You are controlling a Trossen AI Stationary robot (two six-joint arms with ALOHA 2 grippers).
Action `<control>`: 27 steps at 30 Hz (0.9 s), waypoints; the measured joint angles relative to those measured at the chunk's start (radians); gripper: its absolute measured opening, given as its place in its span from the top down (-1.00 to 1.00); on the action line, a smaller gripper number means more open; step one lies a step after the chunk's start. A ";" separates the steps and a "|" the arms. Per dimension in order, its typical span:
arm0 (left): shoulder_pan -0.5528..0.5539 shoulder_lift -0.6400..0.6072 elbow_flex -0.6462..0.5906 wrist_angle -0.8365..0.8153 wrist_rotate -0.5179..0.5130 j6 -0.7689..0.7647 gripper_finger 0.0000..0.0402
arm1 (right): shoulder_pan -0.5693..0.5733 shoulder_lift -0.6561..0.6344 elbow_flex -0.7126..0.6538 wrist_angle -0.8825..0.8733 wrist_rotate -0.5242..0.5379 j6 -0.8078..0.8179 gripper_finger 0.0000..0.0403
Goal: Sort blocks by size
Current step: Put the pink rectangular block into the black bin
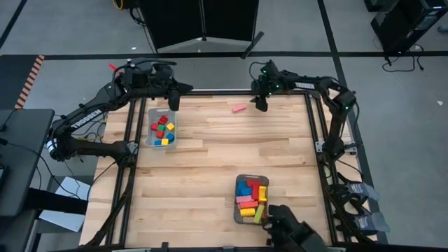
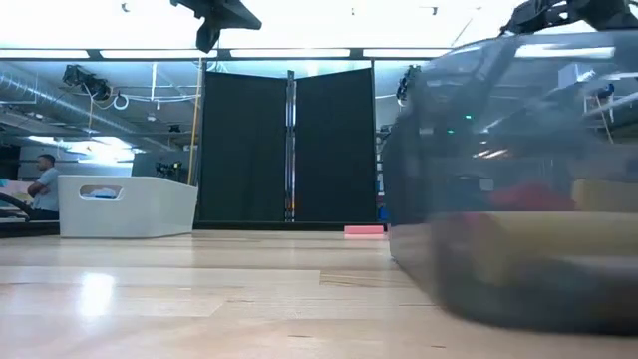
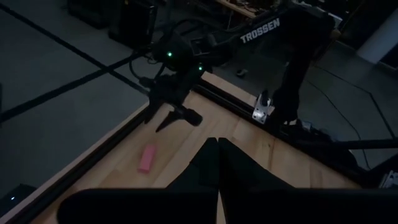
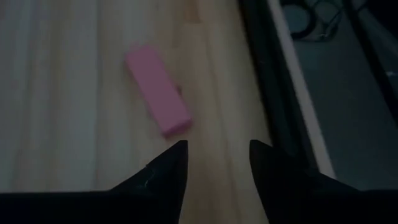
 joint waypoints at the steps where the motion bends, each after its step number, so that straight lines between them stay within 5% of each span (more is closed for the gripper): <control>1: 0.000 0.000 0.000 0.000 -0.001 0.000 0.98 | 0.012 0.006 0.019 -0.029 0.002 -0.005 0.07; 13: 0.000 0.002 0.000 0.000 -0.016 0.007 0.98 | 0.095 -0.007 0.040 -0.107 0.090 -0.078 -0.42; 20: 0.000 0.002 0.000 -0.003 -0.020 0.009 0.98 | 0.130 -0.065 0.040 -0.093 0.081 -0.070 -0.39; 27: 0.000 0.054 0.000 -0.006 -0.042 0.008 0.98 | 0.264 -0.058 0.121 -0.260 0.299 -0.075 -0.39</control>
